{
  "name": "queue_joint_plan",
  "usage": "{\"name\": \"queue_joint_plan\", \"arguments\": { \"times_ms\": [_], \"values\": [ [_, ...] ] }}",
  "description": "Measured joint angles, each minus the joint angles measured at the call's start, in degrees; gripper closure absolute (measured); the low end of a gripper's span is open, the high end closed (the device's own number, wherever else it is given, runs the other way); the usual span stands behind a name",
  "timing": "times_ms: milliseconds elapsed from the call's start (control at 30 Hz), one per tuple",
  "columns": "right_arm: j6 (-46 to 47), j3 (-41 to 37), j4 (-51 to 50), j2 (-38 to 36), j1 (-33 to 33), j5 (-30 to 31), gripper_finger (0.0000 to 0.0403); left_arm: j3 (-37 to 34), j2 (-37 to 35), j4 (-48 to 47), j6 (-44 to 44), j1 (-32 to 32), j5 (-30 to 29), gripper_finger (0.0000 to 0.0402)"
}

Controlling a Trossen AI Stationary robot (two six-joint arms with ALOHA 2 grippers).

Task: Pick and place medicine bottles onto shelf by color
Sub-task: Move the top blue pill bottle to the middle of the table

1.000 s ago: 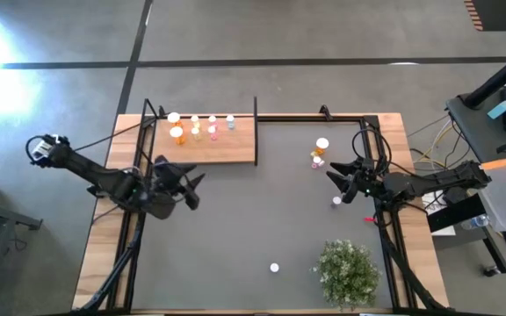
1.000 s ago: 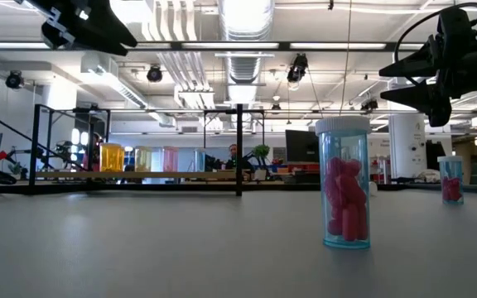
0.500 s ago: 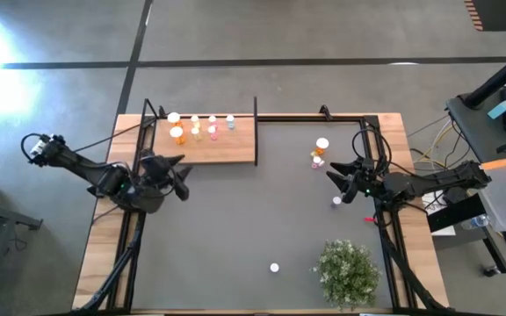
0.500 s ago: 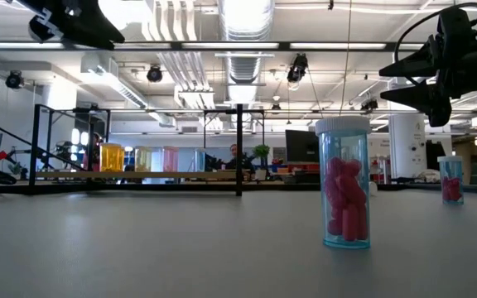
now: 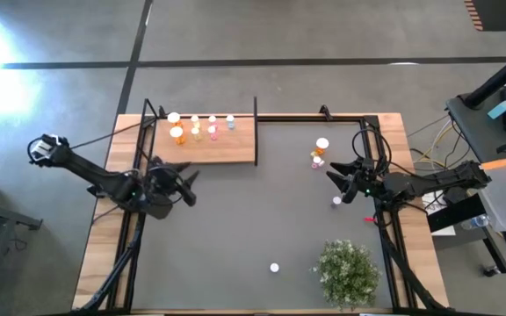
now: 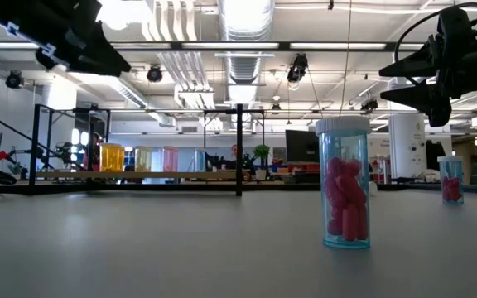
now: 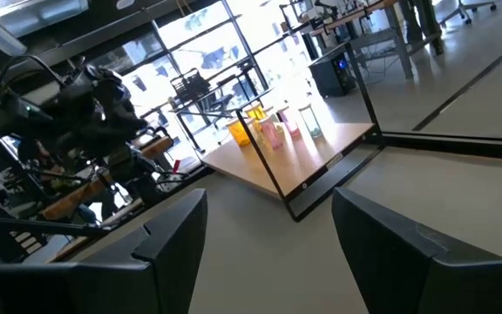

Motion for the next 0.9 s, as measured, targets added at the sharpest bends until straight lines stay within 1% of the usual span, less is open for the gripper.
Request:
{"name": "queue_joint_plan", "arguments": {
  "times_ms": [67,167,267,333,400,500,600,800,900],
  "values": [
    [0.0,0.0,0.0,0.0,0.0,0.0,0.0165,-2.4,1.6,8.9,7.5,0.0,3.6,0.0228],
    [0.0,0.0,0.0,0.0,0.0,0.0,0.0165,-5.7,4.5,24.1,22.8,0.0,9.4,0.0228],
    [0.0,0.0,0.0,0.0,0.0,0.0,0.0165,-8.5,4.7,35.6,39.9,0.2,20.7,0.0228],
    [0.0,0.0,0.0,0.0,0.0,0.0,0.0165,-10.2,4.5,40.7,47.6,1.0,25.7,0.0228],
    [0.0,0.0,0.0,0.0,0.0,0.0,0.0165,-12.0,3.2,42.9,49.5,1.9,27.2,0.0228],
    [0.0,0.0,0.0,0.0,0.0,0.0,0.0165,-14.2,-0.8,45.5,48.9,3.6,27.1,0.0228],
    [0.0,0.0,0.0,0.0,0.0,0.0,0.0165,-17.1,-5.9,45.2,49.9,4.8,27.0,0.0228],
    [0.0,0.0,0.0,0.0,0.0,0.0,0.0165,-22.4,-16.0,45.2,56.2,5.4,27.0,0.0228],
    [0.0,0.0,0.0,0.0,0.0,0.0,0.0165,-24.4,-20.0,45.4,58.4,5.6,25.8,0.0228]
  ]
}}
